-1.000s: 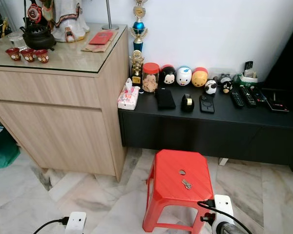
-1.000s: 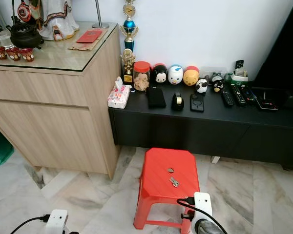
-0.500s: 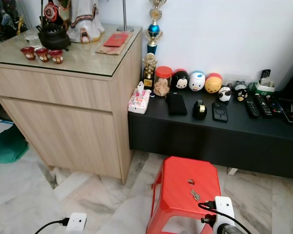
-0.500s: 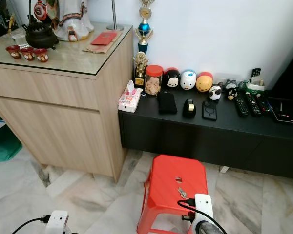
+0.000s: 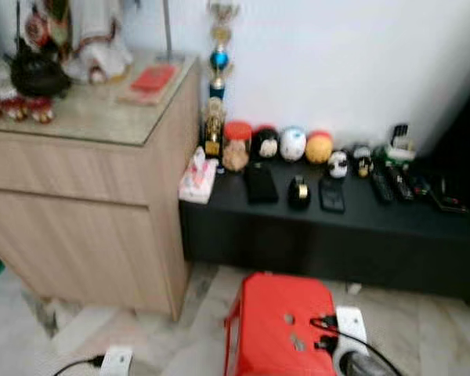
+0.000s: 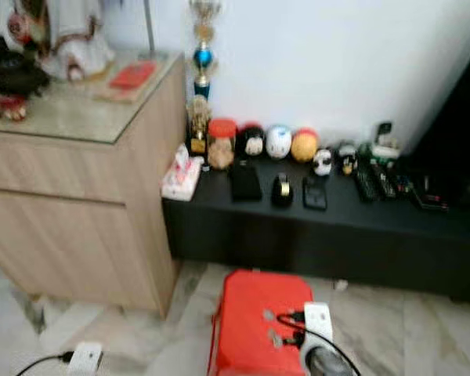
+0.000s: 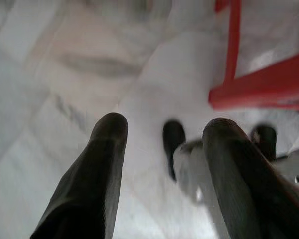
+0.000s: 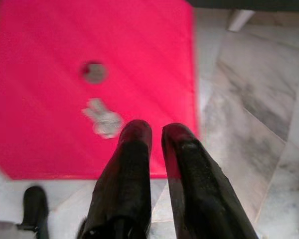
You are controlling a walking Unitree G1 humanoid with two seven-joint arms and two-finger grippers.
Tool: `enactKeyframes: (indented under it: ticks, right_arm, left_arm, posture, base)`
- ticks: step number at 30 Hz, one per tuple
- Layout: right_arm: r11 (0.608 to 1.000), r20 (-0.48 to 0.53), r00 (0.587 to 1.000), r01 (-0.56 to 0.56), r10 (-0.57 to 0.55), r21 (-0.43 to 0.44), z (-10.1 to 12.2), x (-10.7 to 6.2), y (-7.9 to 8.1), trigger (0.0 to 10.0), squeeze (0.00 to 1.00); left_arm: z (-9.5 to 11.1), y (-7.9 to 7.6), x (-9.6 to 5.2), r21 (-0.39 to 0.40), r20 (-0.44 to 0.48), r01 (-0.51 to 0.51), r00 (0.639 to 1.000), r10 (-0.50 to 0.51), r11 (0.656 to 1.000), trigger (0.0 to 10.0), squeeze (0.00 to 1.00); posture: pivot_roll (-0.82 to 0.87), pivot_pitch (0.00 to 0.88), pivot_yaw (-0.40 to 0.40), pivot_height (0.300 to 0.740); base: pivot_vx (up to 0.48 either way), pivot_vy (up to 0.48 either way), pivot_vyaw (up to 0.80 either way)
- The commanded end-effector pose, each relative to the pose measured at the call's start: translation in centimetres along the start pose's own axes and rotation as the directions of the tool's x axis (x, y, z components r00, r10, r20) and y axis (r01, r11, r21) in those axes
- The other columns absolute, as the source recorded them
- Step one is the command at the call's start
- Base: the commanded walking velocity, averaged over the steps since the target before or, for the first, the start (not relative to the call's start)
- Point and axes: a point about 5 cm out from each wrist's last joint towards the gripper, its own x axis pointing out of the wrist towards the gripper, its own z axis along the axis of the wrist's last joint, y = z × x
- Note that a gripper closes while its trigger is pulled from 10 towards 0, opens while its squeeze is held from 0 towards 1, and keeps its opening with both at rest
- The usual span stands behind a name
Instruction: Hang keys on a hook
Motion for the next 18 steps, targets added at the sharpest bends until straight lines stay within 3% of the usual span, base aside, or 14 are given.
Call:
enactKeyframes:
  ticks: [1,5,12,13,15,16,17,18]
  right_arm:
    - [0.999,0.016,0.999,0.034,-0.035,0.016,0.0,-0.2,-1.1,10.0,0.0]
    - [0.999,0.06,0.997,0.038,-0.039,0.008,0.3,-0.2,-1.1,10.0,0.0]
    - [0.999,0.24,0.97,-0.009,0.02,-0.049,1.8,-0.6,-0.9,10.0,0.0]
    - [0.998,0.264,0.964,-0.019,0.032,-0.054,1.9,-0.6,-0.8,10.0,0.0]
    - [0.996,0.299,0.953,-0.027,0.053,-0.09,2.3,-0.8,-0.7,10.0,0.0]
    - [0.992,0.331,0.941,-0.029,0.069,-0.125,2.6,-0.9,-0.6,10.0,0.0]
    - [0.992,0.331,0.941,-0.029,0.069,-0.125,2.6,-0.9,-0.6,10.0,0.0]
    - [0.991,0.344,0.936,-0.035,0.077,-0.127,2.7,-1.0,-0.6,10.0,0.0]
  left_arm:
    - [-0.2,-0.9,0.1,-0.014,-0.005,0.019,1.0,-0.02,1.0,10.0,0.0]
    - [-0.1,-0.8,0.1,-0.037,0.023,-0.003,1.0,0.004,0.999,10.0,0.0]
    - [1.2,-0.5,-0.2,-0.118,0.22,-0.054,0.972,0.079,0.992,10.0,0.0]
    - [1.5,-0.5,-0.3,-0.084,0.252,-0.074,0.963,0.093,0.994,10.0,0.0]
    - [4.1,-0.9,-1.0,-0.059,0.436,-0.041,0.898,0.062,0.997,10.0,0.0]
    - [5.9,-0.8,-1.6,-0.021,0.536,-0.048,0.843,0.051,0.999,10.0,0.0]
    - [5.9,-0.8,-1.6,-0.021,0.536,-0.048,0.843,0.051,0.999,10.0,0.0]
    - [6.9,-0.7,-2.0,-0.009,0.576,-0.06,0.815,0.054,0.998,10.0,0.0]
  posture:
    - [-0.01,0.0,-0.087,0.74]
    - [-0.01,0.0,-0.088,0.74]
    - [-0.01,0.0,-0.09,0.74]
    - [-0.01,0.0,-0.088,0.74]
    - [-0.01,0.0,-0.088,0.74]
    - [-0.02,0.0,-0.084,0.74]
    - [-0.02,0.0,-0.084,0.74]
    - [-0.02,0.0,-0.084,0.74]
  base:
    - [0.0,0.0,0.0]
    - [0.0,0.0,0.0]
    - [0.0,0.0,0.0]
    - [0.0,0.0,0.0]
    - [0.0,0.0,0.0]
    - [0.0,0.0,0.0]
    - [0.0,0.0,0.0]
    - [0.0,0.0,0.0]
